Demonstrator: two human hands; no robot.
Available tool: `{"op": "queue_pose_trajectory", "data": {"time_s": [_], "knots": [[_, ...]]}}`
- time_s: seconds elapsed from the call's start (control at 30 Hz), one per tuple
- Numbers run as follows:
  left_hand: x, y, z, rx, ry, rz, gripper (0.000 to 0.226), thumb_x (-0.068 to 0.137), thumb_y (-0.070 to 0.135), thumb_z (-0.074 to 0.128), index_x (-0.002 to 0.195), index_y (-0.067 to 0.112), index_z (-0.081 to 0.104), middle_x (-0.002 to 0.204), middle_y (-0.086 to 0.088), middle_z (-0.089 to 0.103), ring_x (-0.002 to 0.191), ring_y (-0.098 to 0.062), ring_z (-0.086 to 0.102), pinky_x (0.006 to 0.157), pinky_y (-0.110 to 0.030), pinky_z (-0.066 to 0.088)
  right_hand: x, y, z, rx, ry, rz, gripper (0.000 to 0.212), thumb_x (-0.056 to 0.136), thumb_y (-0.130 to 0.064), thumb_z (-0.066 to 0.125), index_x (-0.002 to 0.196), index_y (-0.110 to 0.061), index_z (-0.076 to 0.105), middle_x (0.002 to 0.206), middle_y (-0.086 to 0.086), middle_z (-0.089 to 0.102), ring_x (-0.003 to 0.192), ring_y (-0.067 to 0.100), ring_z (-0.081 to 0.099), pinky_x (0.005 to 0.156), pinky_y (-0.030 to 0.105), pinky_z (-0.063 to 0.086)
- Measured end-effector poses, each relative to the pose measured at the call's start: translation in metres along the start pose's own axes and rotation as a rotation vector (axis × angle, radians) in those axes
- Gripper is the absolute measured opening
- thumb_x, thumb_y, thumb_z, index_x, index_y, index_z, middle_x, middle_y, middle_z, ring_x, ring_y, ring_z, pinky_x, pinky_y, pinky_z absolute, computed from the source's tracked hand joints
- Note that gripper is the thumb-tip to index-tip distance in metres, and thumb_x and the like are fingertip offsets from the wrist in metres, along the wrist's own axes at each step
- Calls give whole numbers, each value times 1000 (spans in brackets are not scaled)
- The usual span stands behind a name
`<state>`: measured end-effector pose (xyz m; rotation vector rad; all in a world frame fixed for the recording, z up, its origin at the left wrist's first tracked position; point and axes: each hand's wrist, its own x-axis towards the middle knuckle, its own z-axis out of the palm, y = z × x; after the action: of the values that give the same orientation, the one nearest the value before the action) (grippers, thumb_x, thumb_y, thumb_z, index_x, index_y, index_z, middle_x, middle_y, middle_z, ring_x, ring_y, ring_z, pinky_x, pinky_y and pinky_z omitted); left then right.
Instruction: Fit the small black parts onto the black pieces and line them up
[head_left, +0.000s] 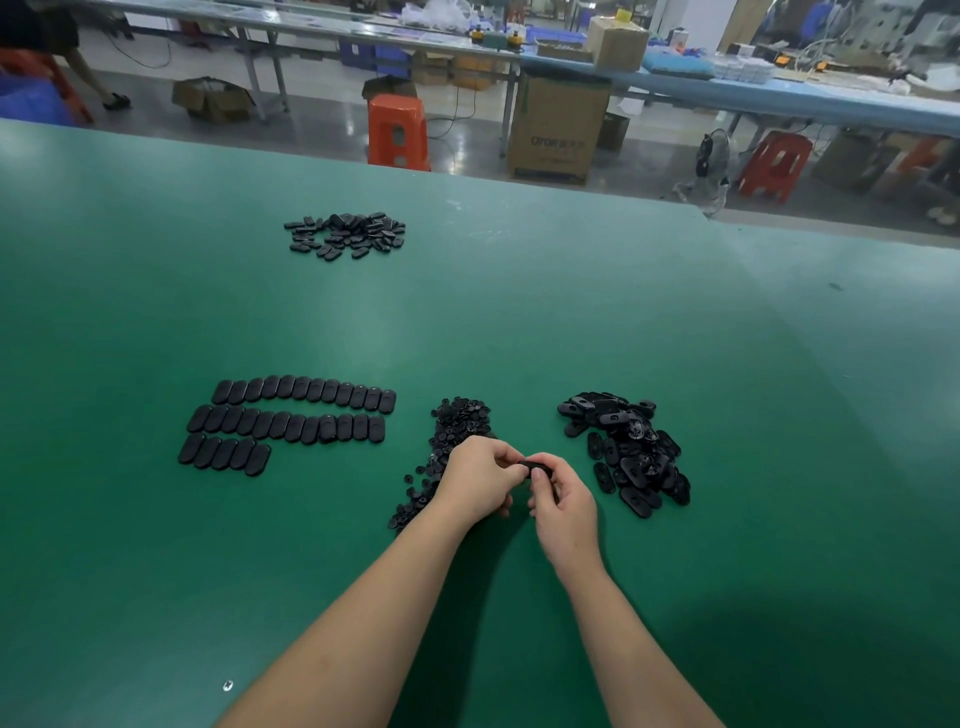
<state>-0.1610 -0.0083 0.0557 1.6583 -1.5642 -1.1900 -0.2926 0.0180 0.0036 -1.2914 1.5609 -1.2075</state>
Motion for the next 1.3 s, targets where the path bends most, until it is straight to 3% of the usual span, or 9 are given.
{"op": "queue_pose_trajectory", "data": {"time_s": [0.37, 0.47, 0.7, 0.87, 0.97, 1.03, 1.1, 1.2, 1.3], "knots": [[4, -5, 4, -38, 19, -38, 7, 84, 15, 71, 77, 14, 73, 55, -6, 69, 42, -19, 65, 43, -21, 50, -1, -1, -1, 16, 11, 18, 19, 101, -11, 58, 102, -25, 71, 85, -6, 72, 64, 9, 59, 71, 39, 54], [4, -5, 7, -40, 35, -23, 8, 84, 17, 72, 77, 14, 73, 53, -5, 68, 42, -19, 65, 46, -23, 53, 0, 0, -1, 27, 20, 17, 16, 101, -12, 59, 102, -21, 71, 86, -5, 71, 73, 12, 60, 75, 41, 53], [1, -1, 9, 81, 17, 88, 10, 93, 19, 64, 89, 18, 73, 57, 1, 67, 44, -13, 63, 48, -20, 50, 0, 2, 1, 6, 82, -31, 19, 101, -13, 59, 96, -30, 67, 88, -18, 71, 82, 5, 65, 74, 20, 50], [-3, -1, 13, 295, 77, 236, 22, 94, 15, 59, 112, 14, 71, 97, -1, 73, 82, -16, 66, 80, -33, 56, 1, 1, 1, -8, 73, -16, 22, 102, -15, 57, 96, -36, 62, 92, -25, 68, 89, 0, 65, 76, 15, 48], [-5, -3, 12, 408, 103, 354, 29, 96, 17, 56, 124, 16, 64, 106, -2, 71, 93, -21, 66, 85, -36, 54, 2, 1, 2, 21, 50, 11, 18, 103, -15, 54, 99, -32, 60, 95, -14, 69, 95, 7, 65, 85, 29, 52], [-6, -5, 10, 522, 127, 424, 22, 97, 23, 55, 116, 19, 64, 101, 1, 70, 92, -21, 65, 80, -38, 53, 1, 0, 1, 59, 36, 39, 15, 104, -16, 52, 103, -30, 59, 94, -8, 69, 89, 14, 65, 85, 41, 52], [-8, -8, 1, 608, 214, 422, 19, 96, 31, 55, 111, 24, 64, 97, 5, 66, 87, -21, 66, 72, -37, 52, 1, -1, 1, 67, 28, 48, 13, 104, -19, 52, 105, -30, 58, 84, -6, 68, 73, 13, 59, 74, 44, 50], [-12, -23, -26, 568, 397, 262, 20, 93, 36, 58, 110, 30, 65, 94, 8, 64, 81, -16, 64, 65, -32, 51, 0, -3, 0, 68, 35, 53, 13, 103, -22, 53, 104, -32, 61, 79, -6, 67, 65, 8, 55, 63, 34, 46], [-22, -56, -64, 529, 542, 95, 15, 94, 39, 63, 104, 28, 66, 78, 14, 57, 58, -4, 56, 46, -22, 39, -1, -4, 0, 55, 25, 62, 14, 103, -23, 53, 101, -33, 63, 76, -11, 67, 61, 5, 52, 59, 29, 45]]}}
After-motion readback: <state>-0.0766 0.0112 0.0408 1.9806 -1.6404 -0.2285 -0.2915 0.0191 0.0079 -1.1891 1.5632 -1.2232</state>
